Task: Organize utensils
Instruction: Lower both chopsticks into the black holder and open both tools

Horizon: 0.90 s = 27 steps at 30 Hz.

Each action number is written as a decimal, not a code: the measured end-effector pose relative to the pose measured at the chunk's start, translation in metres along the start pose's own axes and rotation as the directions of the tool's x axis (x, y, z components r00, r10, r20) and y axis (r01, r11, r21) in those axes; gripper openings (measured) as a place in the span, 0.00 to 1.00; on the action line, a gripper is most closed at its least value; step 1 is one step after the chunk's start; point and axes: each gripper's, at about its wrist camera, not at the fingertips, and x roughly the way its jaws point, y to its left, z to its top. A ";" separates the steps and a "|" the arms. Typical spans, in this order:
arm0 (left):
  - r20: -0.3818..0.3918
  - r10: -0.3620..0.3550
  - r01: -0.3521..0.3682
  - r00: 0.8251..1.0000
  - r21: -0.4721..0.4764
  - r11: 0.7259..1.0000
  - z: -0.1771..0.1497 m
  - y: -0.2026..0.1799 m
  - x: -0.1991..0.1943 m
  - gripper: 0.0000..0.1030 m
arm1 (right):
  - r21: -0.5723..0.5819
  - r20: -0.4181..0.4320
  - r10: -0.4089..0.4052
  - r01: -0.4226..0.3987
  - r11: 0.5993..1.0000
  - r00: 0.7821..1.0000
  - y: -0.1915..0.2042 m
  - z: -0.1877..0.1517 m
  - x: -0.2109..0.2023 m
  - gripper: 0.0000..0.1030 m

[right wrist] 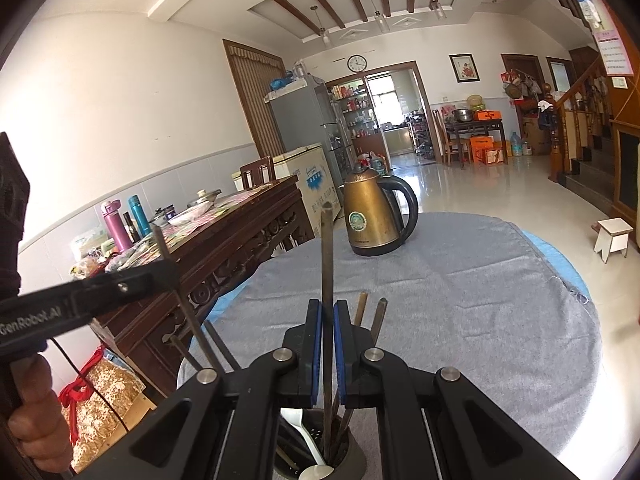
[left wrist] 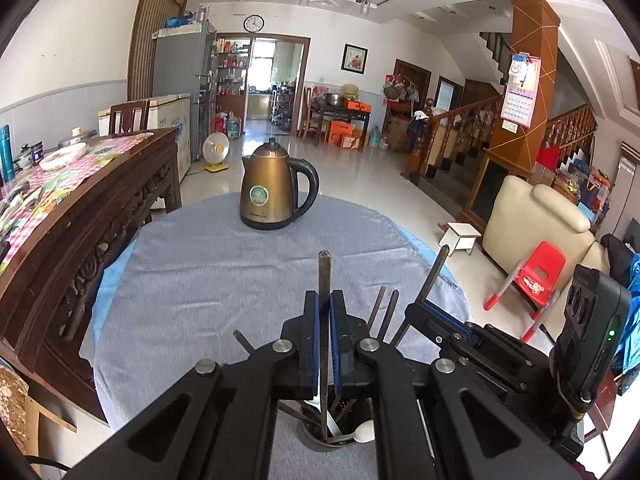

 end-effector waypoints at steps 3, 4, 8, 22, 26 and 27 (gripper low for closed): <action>-0.015 0.000 0.000 1.000 -0.002 1.000 -0.002 -0.001 0.003 0.05 | -0.007 -0.013 0.002 -0.003 1.000 1.000 0.002 -0.003 0.001 0.07; -0.020 -0.001 0.001 1.000 -0.003 1.000 -0.002 0.000 0.003 0.05 | -0.012 -0.011 0.000 0.000 1.000 1.000 0.002 -0.004 0.000 0.07; -0.037 0.001 -0.002 0.999 -0.006 1.000 -0.005 0.000 0.007 0.05 | -0.014 -0.013 0.007 -0.007 1.000 1.000 0.003 -0.006 -0.005 0.07; -0.067 0.017 -0.017 0.998 -0.007 1.000 -0.010 0.002 0.017 0.05 | -0.010 0.000 -0.023 0.023 1.000 1.000 -0.003 -0.009 -0.014 0.07; -0.076 0.023 -0.023 0.997 -0.010 1.000 -0.011 0.003 0.019 0.05 | -0.017 -0.021 -0.024 0.023 1.000 1.000 -0.001 -0.012 -0.009 0.07; -0.078 0.024 -0.025 0.997 -0.010 1.000 -0.012 0.004 0.020 0.05 | -0.020 -0.027 -0.024 0.024 1.000 0.999 -0.001 -0.013 -0.008 0.07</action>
